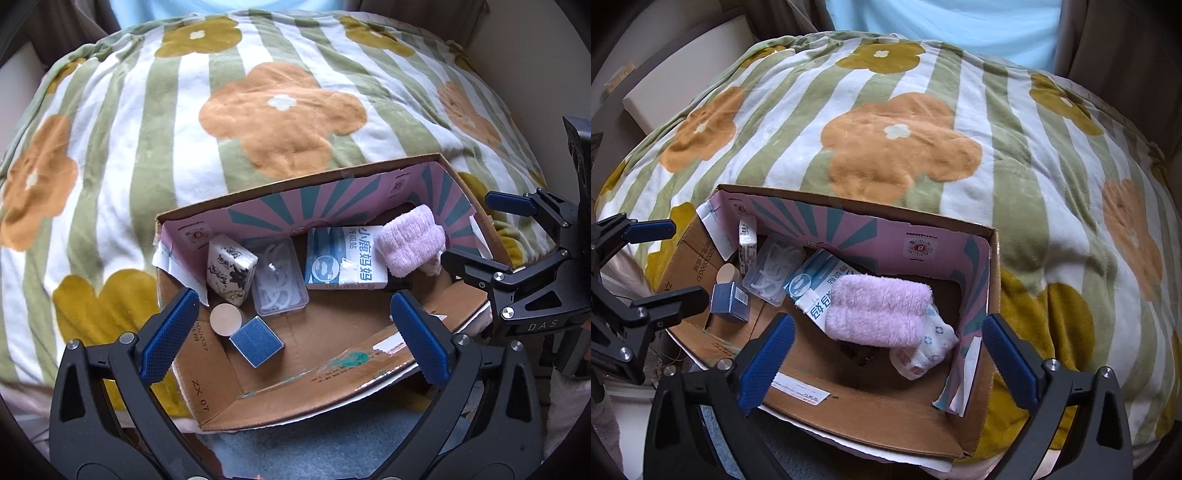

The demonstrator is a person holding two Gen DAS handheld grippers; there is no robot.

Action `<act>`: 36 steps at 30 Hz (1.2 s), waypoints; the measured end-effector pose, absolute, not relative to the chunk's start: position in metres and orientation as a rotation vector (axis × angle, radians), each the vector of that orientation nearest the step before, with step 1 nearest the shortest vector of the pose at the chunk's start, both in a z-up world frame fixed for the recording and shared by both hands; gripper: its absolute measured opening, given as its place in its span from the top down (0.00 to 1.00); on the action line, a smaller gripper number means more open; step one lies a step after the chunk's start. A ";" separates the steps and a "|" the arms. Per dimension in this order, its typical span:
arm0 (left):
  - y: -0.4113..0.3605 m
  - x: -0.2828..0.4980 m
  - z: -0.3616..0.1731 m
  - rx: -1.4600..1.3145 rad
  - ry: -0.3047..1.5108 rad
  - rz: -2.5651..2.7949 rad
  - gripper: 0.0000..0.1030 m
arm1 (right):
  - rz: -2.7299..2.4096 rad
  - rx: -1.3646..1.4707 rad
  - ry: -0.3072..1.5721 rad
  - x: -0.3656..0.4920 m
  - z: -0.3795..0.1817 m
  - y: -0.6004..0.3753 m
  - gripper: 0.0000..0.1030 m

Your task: Organize objects

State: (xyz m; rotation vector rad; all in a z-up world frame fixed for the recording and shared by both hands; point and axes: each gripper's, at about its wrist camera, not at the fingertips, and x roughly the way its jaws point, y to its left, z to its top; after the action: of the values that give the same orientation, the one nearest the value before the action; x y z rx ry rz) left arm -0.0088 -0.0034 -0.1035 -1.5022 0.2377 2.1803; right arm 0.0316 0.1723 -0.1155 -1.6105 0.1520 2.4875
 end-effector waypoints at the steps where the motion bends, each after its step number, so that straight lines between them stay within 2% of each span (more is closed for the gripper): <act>1: -0.003 -0.009 -0.103 -1.499 0.239 2.185 0.00 | 2.490 -1.614 0.144 0.032 -0.115 0.171 0.02; 7: -0.011 -0.011 -0.077 -1.417 0.231 2.297 0.00 | 2.505 -1.564 0.119 0.031 -0.100 0.167 0.02; 19: -0.032 -0.013 -0.013 -1.095 0.082 2.607 0.00 | 2.487 -1.185 0.147 0.034 -0.039 0.169 0.02; 36: -0.017 0.002 -0.029 -1.002 0.070 2.663 0.00 | 2.445 -1.067 0.107 0.042 -0.044 0.166 0.02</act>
State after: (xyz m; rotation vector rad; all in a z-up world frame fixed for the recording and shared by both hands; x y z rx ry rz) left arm 0.0024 -0.0169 -0.0286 -1.0020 0.0701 2.6630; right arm 0.0424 0.1659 -0.0440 -1.0666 0.1070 2.4453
